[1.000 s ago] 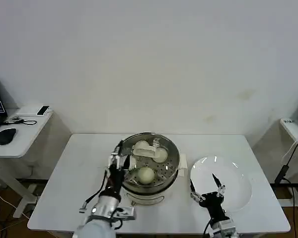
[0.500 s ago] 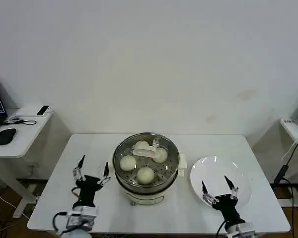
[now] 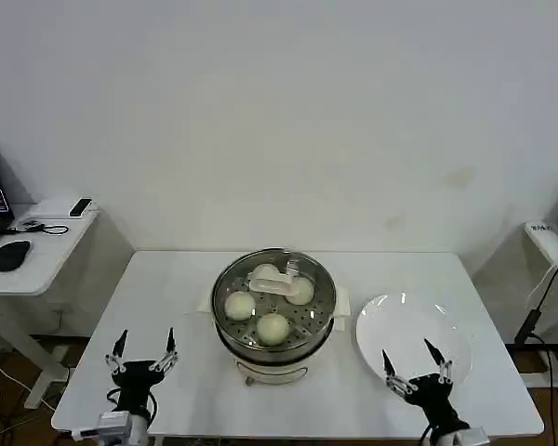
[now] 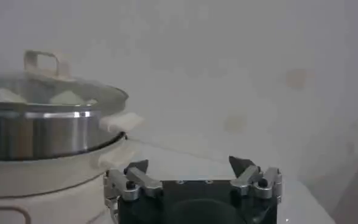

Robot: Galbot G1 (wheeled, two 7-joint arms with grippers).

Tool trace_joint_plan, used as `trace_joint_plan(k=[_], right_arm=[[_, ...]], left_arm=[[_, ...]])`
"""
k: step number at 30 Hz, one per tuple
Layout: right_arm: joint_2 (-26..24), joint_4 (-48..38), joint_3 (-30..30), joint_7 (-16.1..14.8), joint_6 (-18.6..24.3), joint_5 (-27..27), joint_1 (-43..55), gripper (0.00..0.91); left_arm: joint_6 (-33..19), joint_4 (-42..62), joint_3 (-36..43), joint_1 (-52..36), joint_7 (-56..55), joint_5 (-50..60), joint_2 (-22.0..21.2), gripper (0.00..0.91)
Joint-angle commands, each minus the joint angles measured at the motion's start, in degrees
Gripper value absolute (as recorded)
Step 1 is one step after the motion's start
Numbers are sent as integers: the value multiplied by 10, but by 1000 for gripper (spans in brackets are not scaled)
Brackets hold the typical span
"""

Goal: Take steamed baozi put them in steamer then cover it.

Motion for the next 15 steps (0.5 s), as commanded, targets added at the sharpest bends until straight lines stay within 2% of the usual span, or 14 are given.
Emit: trace_joint_plan(k=[1,3,6,11,15], right_arm=[[-24,-1,-12,-17,-18,46,-11,907],[-29,3,-18,-25,-46,79,-11,907],[-40,3,-25,-31,-50,100,-9,907],[-82,-15,-41,-12,3,114,-7,907],[-94,-18,-47,-6,23,117,-11,907]], left_arm=[[-14,-9,-27,31,-1,-53,1,907],[-1,-6,-28,32,14,-35,8,907],[12,-5,-33,34,24,-29,6,907],[9,-9,-37,37,27,-35,1,907],[4,-24,-26,55,29,-14,-4,907]])
